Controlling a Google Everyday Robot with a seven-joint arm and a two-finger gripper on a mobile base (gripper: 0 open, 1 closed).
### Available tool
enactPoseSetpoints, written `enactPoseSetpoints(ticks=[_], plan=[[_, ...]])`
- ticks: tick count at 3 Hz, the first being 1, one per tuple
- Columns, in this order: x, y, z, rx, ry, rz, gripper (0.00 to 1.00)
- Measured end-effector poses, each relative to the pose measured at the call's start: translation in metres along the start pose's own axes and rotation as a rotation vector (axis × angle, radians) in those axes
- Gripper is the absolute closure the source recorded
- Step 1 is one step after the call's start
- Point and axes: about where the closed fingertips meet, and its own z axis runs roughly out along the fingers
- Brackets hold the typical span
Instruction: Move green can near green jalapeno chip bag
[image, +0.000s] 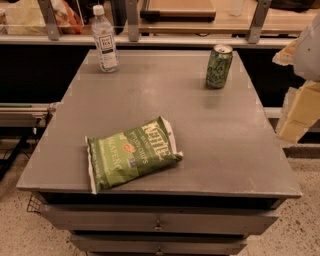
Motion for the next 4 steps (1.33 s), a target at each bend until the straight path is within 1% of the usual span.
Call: enactPoseSetpoints(ticks=[1,2,3,4], plan=[[0.0,-0.002,0.002,0.002,-0.01,0.005,0.0],[0.003,-0.02,0.021,0.013,-0.099,0.07,0.0],[0.009,-0.054,0.048,0.048,-0.205,0.161,0.0],[0.001,-0.098,0.069,0.105,-0.332,0.265,0.0]])
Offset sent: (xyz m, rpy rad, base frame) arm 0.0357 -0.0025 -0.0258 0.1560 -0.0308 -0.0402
